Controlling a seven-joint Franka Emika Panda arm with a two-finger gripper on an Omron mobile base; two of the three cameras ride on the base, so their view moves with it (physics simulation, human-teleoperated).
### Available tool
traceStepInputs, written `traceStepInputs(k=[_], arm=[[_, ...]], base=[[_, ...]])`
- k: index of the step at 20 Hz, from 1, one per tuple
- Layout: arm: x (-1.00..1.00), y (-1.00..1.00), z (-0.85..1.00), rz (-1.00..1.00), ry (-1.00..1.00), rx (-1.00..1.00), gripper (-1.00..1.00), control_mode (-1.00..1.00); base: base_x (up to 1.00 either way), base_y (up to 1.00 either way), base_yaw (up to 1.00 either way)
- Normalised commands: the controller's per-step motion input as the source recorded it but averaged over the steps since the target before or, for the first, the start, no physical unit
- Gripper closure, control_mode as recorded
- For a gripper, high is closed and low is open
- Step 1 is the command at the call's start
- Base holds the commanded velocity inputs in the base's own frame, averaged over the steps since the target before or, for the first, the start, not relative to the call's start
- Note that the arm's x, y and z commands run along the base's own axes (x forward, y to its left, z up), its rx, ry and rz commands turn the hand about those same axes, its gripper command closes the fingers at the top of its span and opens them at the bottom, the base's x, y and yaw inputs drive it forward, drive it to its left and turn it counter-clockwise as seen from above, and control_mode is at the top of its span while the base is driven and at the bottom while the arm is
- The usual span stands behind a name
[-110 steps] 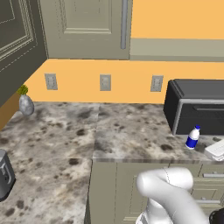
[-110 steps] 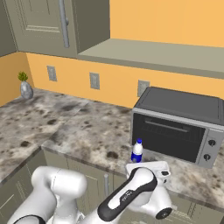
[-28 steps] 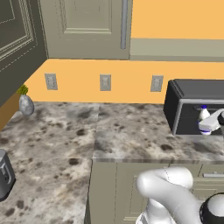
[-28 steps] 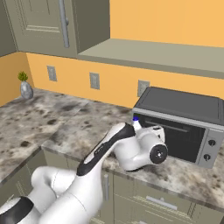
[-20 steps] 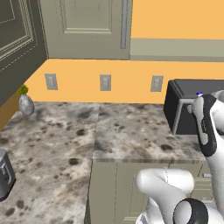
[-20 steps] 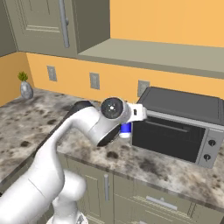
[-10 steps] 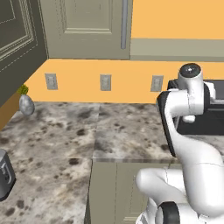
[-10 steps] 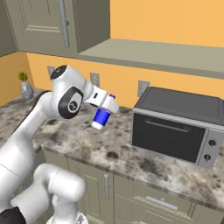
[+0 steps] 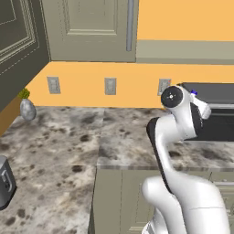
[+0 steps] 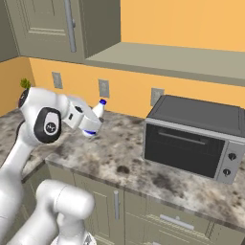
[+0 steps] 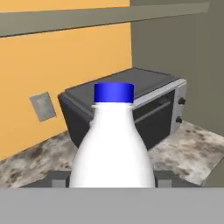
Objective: Take the bottled waters from the counter and place them in the freezer to freeze. Close the freezer door after placing the bottles.
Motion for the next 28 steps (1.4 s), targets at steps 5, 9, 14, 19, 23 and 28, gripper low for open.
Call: traceStepInputs(k=[5,9,14,19,23,28], arm=[[-0.35,0.0,0.0,0.13,-0.48,-0.16,1.0,-1.0],[-0.21,0.0,0.0,0.15,-0.23,-0.35,1.0,-1.0],[-0.4,0.04,0.01,0.14,-0.04,-0.27,1.0,-1.0],[-0.94,0.07,0.0,0.13,-0.03,-0.07,1.0,-1.0],[-0.92,0.02,-0.07,0.19,-0.19,-0.05,1.0,-1.0],[-0.38,0.0,-0.33,0.26,-0.34,-0.16,1.0,-1.0]], base=[[0.0,0.0,0.0],[0.0,0.0,0.0],[0.0,0.0,0.0],[0.0,0.0,0.0],[0.0,0.0,0.0],[0.0,0.0,0.0]])
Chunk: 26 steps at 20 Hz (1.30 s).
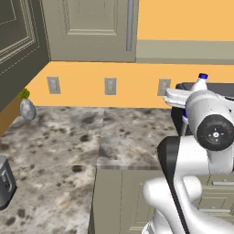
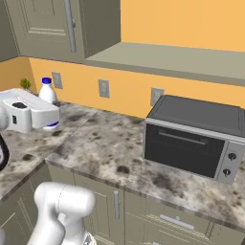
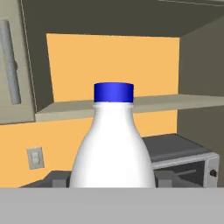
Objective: Take the bottled waters from the counter and place them in the freezer to freeze. Close the freezer door after placing the bottles.
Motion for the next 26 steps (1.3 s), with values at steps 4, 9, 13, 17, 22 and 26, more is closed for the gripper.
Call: traceStepInputs(k=[4,9,13,17,22,26], arm=[[-0.43,0.0,-0.33,0.25,-0.32,-0.24,1.0,-1.0],[-0.49,0.0,-0.29,0.17,-0.2,-0.21,1.0,-1.0],[-0.55,0.0,-0.35,0.07,-0.18,-0.13,1.0,-1.0],[-0.41,-0.02,-0.32,-0.01,-0.05,0.03,1.0,-1.0],[-0.03,0.0,-0.38,-0.01,0.0,0.09,1.0,-1.0],[0.13,-0.1,-0.27,0.0,0.0,0.04,1.0,-1.0]], base=[[0.0,0.0,0.0],[0.0,0.0,0.0],[0.0,0.0,0.0],[0.0,0.0,0.0],[0.0,0.0,0.0],[0.0,0.0,0.0]])
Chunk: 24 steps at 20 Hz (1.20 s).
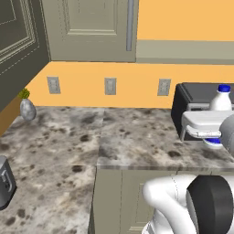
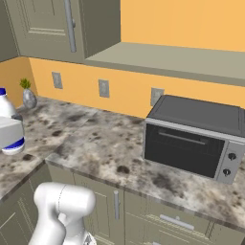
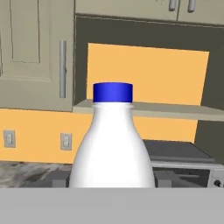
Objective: Take the bottled waters from the counter and place them in the freezer to freeze. Close the freezer door after placing the bottles.
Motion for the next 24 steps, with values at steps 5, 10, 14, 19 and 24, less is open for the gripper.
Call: traceStepInputs(k=[5,10,14,19,24], arm=[[0.35,-0.21,-0.35,0.0,0.0,0.01,1.0,-1.0],[0.0,-0.02,-0.08,0.0,0.0,0.0,1.0,-1.0],[-0.02,0.0,0.0,0.0,0.0,0.0,1.0,-1.0],[-0.14,0.0,0.0,-0.03,0.0,0.0,1.0,1.0],[0.0,0.0,0.0,0.0,0.0,0.0,1.0,1.0]], base=[[0.0,0.0,0.0],[0.0,0.0,0.0],[0.0,0.0,0.0],[-0.34,0.0,-0.07],[-0.9,-0.43,-0.2]])
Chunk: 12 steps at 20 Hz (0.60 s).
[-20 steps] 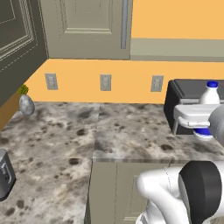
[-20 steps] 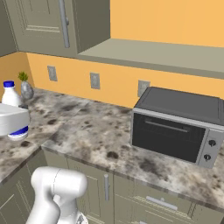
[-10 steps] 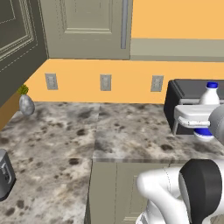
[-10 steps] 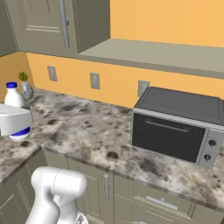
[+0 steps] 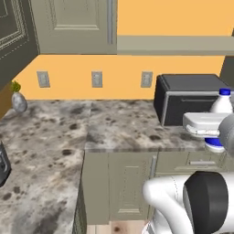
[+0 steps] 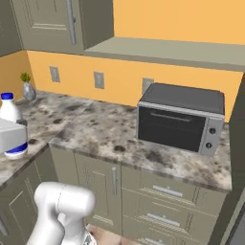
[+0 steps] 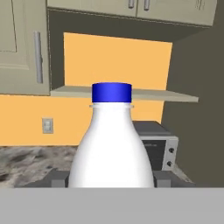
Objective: Take the bottled waters from the counter and place them in the freezer to freeze. Close the freezer door after placing the bottles.
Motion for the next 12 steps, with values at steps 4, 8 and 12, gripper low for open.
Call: traceStepInputs(k=[4,8,12], arm=[[0.0,0.0,0.0,0.0,0.0,0.0,1.0,1.0],[0.0,0.0,0.0,0.0,0.0,0.0,1.0,1.0],[0.0,0.0,0.0,0.0,0.0,0.0,1.0,1.0]], base=[[-0.76,-0.71,-0.17],[-0.57,-0.99,-0.14],[-0.39,-0.92,-0.14]])
